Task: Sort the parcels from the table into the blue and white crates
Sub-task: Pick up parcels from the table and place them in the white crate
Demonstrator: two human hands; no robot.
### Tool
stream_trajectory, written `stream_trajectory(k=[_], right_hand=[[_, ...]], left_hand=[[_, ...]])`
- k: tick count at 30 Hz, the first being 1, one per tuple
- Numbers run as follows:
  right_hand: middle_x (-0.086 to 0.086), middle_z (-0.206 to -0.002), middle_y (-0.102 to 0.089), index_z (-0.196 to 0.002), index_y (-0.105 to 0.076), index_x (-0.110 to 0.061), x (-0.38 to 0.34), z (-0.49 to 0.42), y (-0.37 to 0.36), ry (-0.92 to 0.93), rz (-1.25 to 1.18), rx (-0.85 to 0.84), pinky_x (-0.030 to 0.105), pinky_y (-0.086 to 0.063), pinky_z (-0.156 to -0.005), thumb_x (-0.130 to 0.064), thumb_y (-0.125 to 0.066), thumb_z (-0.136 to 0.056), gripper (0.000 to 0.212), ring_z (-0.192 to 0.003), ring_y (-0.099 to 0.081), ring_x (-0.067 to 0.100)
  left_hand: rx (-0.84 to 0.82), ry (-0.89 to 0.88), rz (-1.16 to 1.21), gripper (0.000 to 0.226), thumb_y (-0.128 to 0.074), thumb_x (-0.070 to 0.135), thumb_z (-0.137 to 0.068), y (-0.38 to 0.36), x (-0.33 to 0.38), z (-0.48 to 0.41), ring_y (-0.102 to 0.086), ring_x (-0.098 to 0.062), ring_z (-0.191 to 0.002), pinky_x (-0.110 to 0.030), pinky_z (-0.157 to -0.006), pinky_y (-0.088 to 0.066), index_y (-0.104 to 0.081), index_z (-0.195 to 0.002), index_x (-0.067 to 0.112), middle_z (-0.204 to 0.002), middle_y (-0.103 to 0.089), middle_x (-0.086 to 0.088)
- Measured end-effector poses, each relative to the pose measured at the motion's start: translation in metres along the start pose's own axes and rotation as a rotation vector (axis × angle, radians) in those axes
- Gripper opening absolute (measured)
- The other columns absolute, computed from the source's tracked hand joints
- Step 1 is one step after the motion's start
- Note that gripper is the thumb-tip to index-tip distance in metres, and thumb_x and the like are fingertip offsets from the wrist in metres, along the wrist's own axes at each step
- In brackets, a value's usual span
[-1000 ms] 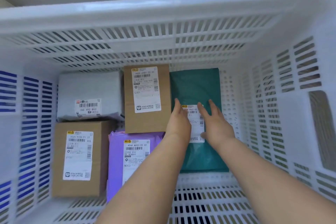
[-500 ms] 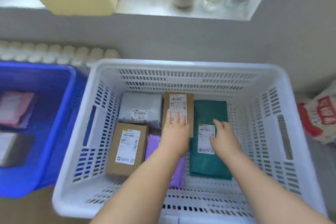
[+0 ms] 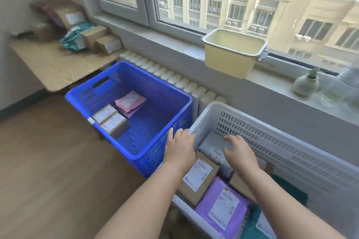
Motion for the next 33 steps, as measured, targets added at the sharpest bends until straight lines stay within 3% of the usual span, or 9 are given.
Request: stream_trajectory(k=[6, 8, 14, 24, 33], right_hand=[[-0.003, -0.136, -0.051, -0.132, -0.058, -0.024, -0.149, -0.013, -0.044, 0.262, 0.043, -0.015, 0.034, -0.047, -0.089, -0.021, -0.050, -0.098, 0.035, -0.118, -0.055, 0.018], [-0.004, -0.137, -0.051, -0.131, -0.059, -0.024, -0.175, -0.017, -0.051, 0.289, 0.036, -0.013, 0.032, -0.045, -0.092, -0.021, -0.052, -0.097, 0.035, -0.119, -0.056, 0.017], [0.000, -0.131, -0.054, -0.131, -0.060, -0.022, -0.345, -0.027, -0.135, 0.457, 0.070, -0.075, 0.034, -0.048, -0.088, -0.020, -0.055, -0.095, 0.036, -0.114, -0.059, 0.021], [-0.005, -0.136, -0.050, -0.131, -0.058, -0.025, -0.525, -0.045, -0.229, 0.523, 0.077, -0.146, 0.032, -0.046, -0.086, -0.023, -0.055, -0.096, 0.036, -0.125, -0.049, 0.015], [0.003, -0.130, -0.054, -0.129, -0.060, -0.019, -0.663, -0.156, -0.300, 0.543, 0.041, -0.137, 0.032, -0.042, -0.091, -0.036, -0.054, -0.099, 0.035, -0.122, -0.052, 0.022]], left_hand=[[0.041, 0.303, 0.018, 0.046, -0.044, 0.022, -0.099, 0.031, -0.146, 0.038, -0.025, -0.023, -0.144, -0.048, -0.122, -0.001, -0.039, -0.145, 0.020, -0.153, -0.033, -0.002], [0.031, 0.325, 0.014, 0.048, -0.044, 0.023, -0.098, 0.034, -0.169, 0.042, -0.023, -0.023, -0.145, -0.048, -0.123, -0.001, -0.037, -0.146, 0.020, -0.155, -0.030, -0.002], [0.053, 0.497, 0.070, 0.052, -0.046, 0.021, -0.097, 0.051, -0.334, 0.086, -0.021, -0.021, -0.147, -0.047, -0.122, -0.002, -0.037, -0.149, 0.021, -0.158, -0.029, -0.001], [0.071, 0.632, 0.137, 0.048, -0.045, 0.021, -0.099, 0.079, -0.531, 0.105, -0.022, -0.019, -0.147, -0.045, -0.123, -0.006, -0.039, -0.147, 0.022, -0.158, -0.029, 0.001], [0.031, 0.660, 0.172, 0.046, -0.046, 0.028, -0.101, 0.084, -0.687, 0.025, -0.021, -0.022, -0.147, -0.046, -0.124, -0.008, -0.037, -0.145, 0.020, -0.157, -0.028, -0.002]])
Point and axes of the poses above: each hand's wrist, its own z-axis away from the middle knuckle, its own y-axis out of the back of the hand, x = y × z, the point moved 2 cm from there along -z, towards the middle knuckle
